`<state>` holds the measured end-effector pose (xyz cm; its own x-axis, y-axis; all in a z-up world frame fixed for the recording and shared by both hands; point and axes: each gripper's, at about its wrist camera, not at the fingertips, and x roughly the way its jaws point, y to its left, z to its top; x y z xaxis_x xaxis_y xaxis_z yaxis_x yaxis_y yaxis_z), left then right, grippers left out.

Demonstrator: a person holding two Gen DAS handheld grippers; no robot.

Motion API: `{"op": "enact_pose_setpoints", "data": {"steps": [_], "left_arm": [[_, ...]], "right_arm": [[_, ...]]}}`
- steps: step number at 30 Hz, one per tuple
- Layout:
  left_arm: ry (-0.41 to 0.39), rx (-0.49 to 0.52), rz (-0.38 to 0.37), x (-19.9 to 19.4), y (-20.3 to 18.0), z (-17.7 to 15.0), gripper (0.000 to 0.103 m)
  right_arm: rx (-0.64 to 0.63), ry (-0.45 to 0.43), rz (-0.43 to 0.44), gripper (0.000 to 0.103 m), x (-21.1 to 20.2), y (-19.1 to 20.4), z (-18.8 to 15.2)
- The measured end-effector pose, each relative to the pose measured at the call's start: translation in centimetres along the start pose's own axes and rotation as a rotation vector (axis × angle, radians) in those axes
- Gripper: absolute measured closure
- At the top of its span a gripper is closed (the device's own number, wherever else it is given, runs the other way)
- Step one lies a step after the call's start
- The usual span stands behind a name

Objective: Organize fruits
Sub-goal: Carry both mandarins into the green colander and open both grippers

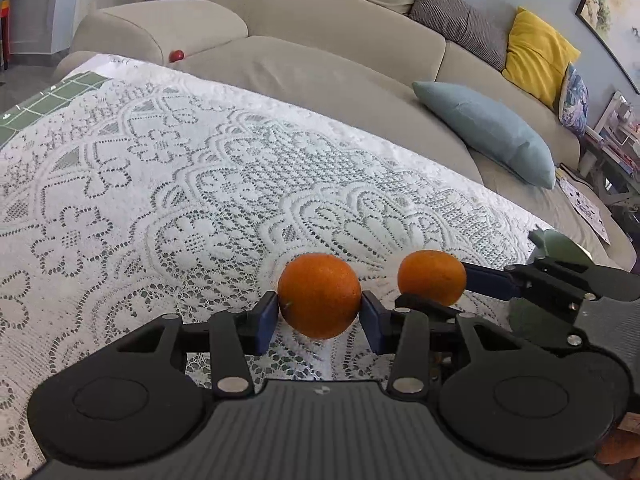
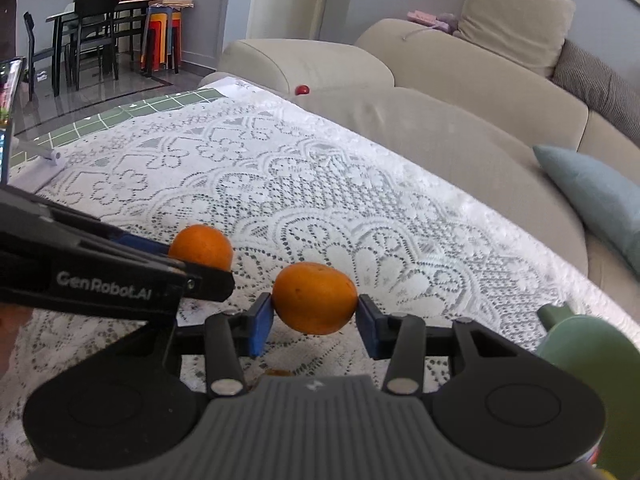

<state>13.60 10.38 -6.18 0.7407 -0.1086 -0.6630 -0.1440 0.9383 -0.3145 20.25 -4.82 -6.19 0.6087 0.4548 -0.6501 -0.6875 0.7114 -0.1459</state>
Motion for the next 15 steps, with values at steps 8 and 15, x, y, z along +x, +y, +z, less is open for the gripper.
{"op": "enact_pose_setpoints", "data": {"steps": [8,15], "left_arm": [[-0.033,0.032,0.002,-2.1,-1.9,0.3,0.054],[-0.039,0.081,-0.022,-3.6,-5.1,0.3,0.054]], "right_arm": [[0.023,-0.029,-0.018,0.061,-4.4,-1.8,-0.2],[0.043,-0.073,-0.042,0.061,-8.5,-4.0,-0.9]]}}
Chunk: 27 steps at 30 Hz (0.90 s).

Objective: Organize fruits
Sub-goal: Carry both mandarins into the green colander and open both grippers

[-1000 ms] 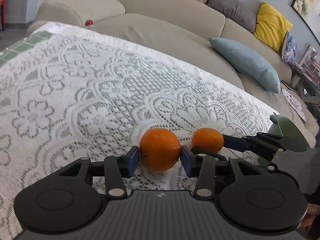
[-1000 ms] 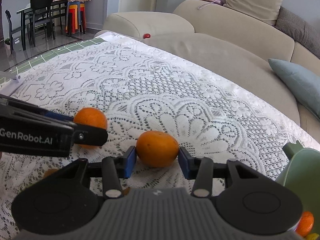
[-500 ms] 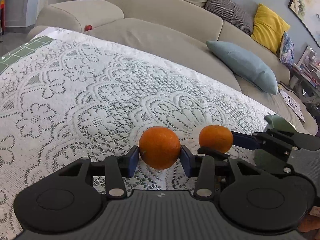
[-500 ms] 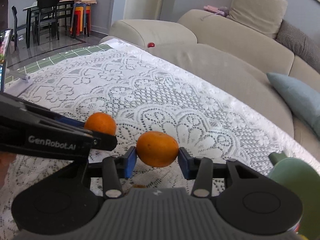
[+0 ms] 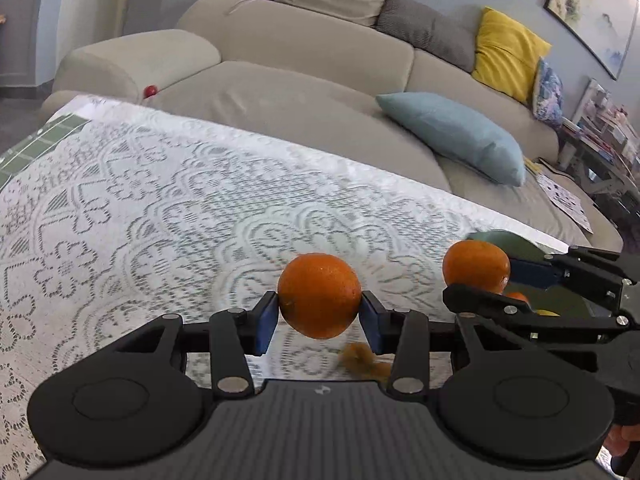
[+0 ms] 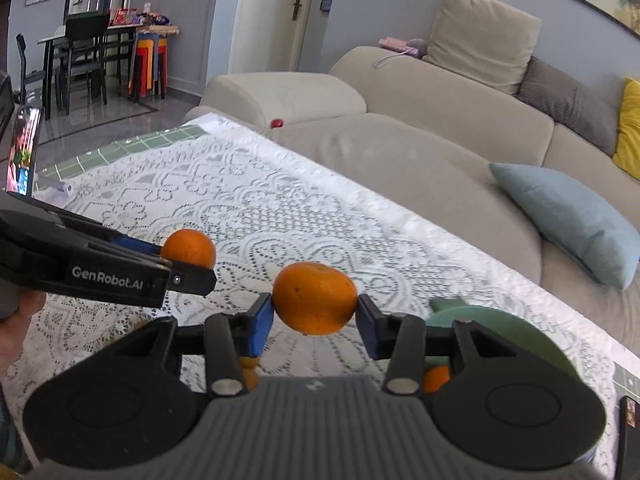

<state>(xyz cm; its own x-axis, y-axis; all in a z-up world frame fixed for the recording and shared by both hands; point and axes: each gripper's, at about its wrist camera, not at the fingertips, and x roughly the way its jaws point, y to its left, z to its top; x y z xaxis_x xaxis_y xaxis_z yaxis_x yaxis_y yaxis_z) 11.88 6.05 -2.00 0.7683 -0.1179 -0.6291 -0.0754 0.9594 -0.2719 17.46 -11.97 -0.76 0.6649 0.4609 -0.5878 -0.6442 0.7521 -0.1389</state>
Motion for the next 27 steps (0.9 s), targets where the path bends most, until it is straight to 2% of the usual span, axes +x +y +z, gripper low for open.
{"op": "enact_pose_setpoints", "data": {"steps": [13,20,27], "left_arm": [[0.033,0.083,-0.092,-0.2,-7.5,0.5,0.054],[0.078,0.112,-0.156,1.5,-10.9,0.7,0.054],[0.122,0.138,-0.189,3.5,-13.7,0.6,0.054]], "right_arm": [[-0.023,0.022,-0.062,0.061,-3.4,-4.3,-1.6],[-0.02,0.09,-0.13,0.061,-3.5,-7.4,-3.8],[0.024,0.124,-0.16,0.061,-3.1,-9.9,-5.4]]}}
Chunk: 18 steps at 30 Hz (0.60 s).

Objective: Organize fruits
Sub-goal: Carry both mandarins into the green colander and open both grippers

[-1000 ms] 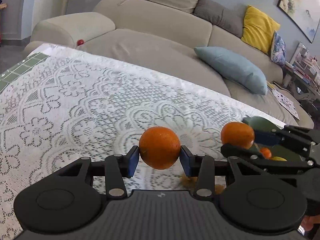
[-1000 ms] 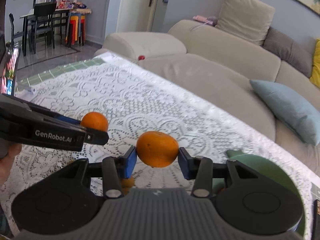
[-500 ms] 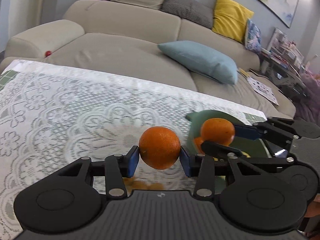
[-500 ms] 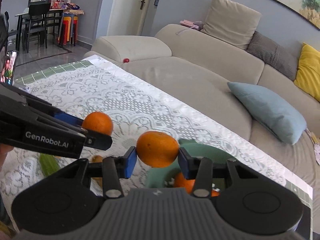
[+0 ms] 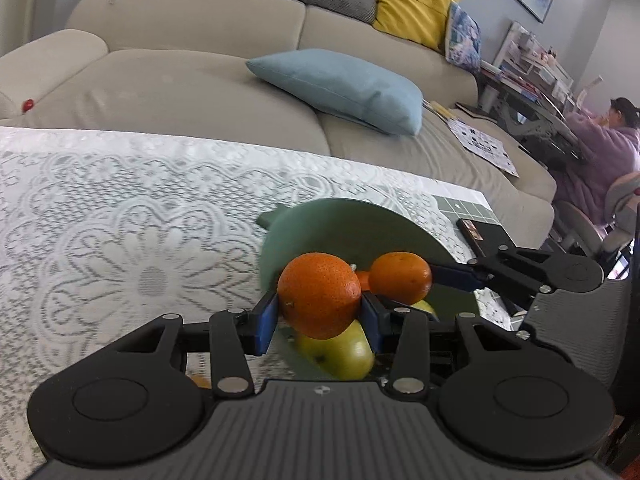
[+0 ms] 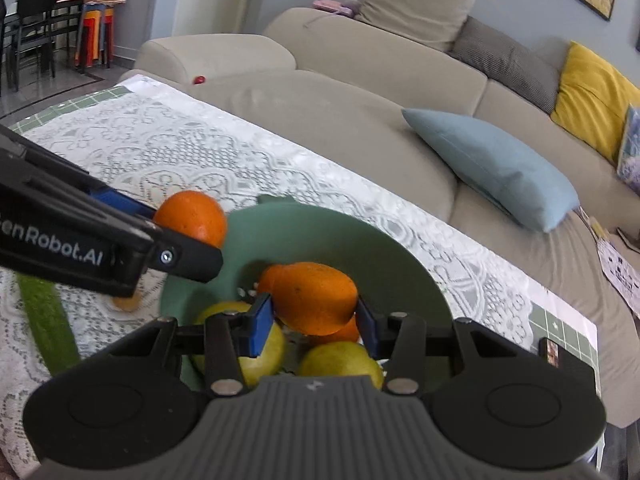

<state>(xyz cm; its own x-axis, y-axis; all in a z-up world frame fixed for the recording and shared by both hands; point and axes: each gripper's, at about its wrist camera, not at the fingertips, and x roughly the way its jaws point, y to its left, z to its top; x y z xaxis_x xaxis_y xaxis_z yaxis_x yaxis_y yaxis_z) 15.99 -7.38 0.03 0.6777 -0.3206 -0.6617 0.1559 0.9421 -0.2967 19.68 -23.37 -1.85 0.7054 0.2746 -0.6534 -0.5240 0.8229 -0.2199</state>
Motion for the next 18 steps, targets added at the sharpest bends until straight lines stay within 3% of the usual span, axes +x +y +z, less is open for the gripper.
{"op": "enact_pose_setpoints", "data": {"steps": [18], "left_arm": [[0.069,0.016,-0.014,4.2,-1.1,0.4,0.054]], "right_arm": [[0.05,0.054,-0.041,0.06,2.3,-1.6,-0.8]]}}
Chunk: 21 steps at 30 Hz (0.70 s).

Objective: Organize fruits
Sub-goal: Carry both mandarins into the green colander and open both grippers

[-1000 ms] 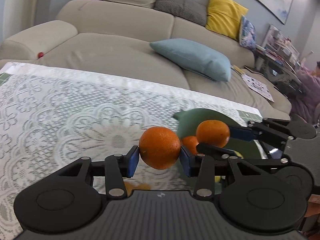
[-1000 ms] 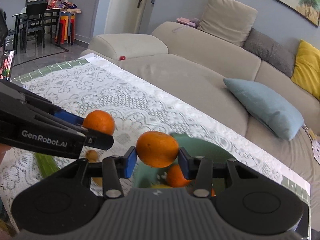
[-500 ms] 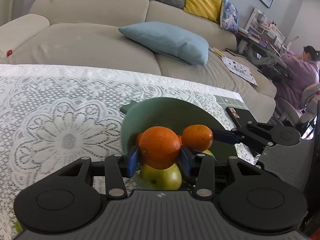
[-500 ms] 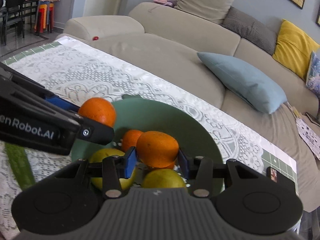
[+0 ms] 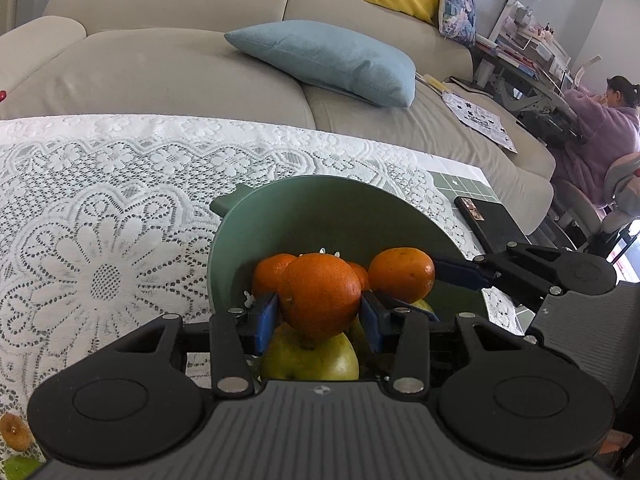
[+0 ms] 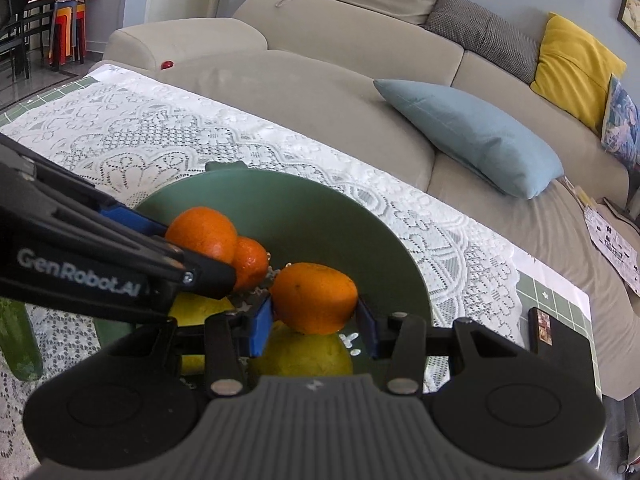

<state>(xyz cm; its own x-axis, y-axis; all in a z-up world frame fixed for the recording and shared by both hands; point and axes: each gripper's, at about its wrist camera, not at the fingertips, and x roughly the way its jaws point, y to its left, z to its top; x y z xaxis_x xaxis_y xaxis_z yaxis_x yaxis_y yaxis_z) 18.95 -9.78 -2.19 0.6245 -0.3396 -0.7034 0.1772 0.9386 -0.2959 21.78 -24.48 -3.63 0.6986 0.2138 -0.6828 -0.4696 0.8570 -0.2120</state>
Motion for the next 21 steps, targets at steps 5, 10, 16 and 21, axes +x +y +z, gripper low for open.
{"op": "enact_pose_setpoints", "data": {"steps": [5,10,16,21], "left_arm": [[0.006,-0.008,0.008,0.6,0.2,0.3,0.054],[0.014,-0.015,0.017,1.5,0.3,0.8,0.054],[0.005,0.015,0.046,2.2,-0.3,0.9,0.054],[0.0,0.043,0.057,2.4,-0.6,0.8,0.054]], "right_arm": [[-0.002,0.003,-0.005,0.06,0.5,0.2,0.2],[0.007,0.008,-0.003,0.06,1.4,0.0,0.3],[0.018,0.019,-0.011,0.061,2.0,0.0,0.2],[0.005,0.014,-0.016,0.061,1.9,0.2,0.2]]}}
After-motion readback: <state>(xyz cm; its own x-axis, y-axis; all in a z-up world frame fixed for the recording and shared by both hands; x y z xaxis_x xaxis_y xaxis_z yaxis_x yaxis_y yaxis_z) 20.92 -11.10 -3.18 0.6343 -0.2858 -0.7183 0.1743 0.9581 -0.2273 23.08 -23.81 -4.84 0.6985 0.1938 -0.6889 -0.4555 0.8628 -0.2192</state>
